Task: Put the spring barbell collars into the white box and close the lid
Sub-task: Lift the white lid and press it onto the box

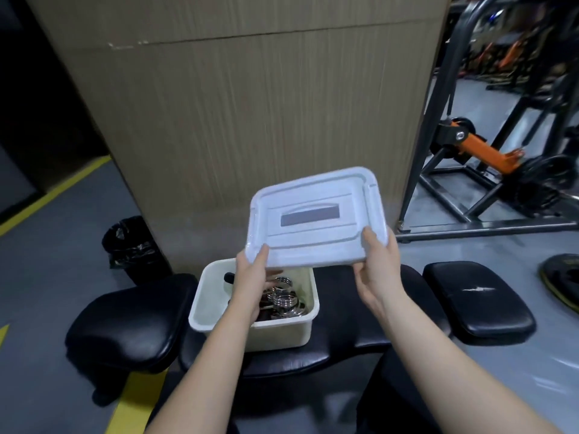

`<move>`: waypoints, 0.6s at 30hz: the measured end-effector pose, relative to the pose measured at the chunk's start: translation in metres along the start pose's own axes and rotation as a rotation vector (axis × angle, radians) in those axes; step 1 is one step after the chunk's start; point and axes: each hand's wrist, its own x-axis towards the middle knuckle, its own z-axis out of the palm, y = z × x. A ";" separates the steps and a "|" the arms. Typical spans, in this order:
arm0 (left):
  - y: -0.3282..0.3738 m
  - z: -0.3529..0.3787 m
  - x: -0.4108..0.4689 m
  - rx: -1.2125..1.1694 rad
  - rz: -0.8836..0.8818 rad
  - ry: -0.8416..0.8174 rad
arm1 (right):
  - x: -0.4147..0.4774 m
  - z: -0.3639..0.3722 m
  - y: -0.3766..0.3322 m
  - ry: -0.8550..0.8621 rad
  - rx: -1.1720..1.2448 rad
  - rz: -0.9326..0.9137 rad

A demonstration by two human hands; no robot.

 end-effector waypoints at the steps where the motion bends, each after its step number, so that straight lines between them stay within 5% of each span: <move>1: 0.003 -0.005 0.001 -0.056 0.006 0.065 | 0.000 0.000 0.004 -0.015 -0.017 0.076; 6: 0.011 -0.055 0.017 -0.196 -0.111 0.242 | -0.001 -0.014 0.022 -0.254 -0.448 0.135; 9: 0.011 -0.080 0.018 0.034 0.007 0.343 | -0.005 -0.015 0.031 -0.377 -0.822 0.119; 15: 0.001 -0.096 0.007 0.583 0.216 0.351 | 0.007 0.004 0.048 -0.001 -0.926 0.110; 18: -0.005 -0.106 0.010 0.862 0.145 0.431 | 0.010 0.006 0.055 -0.045 -1.194 0.021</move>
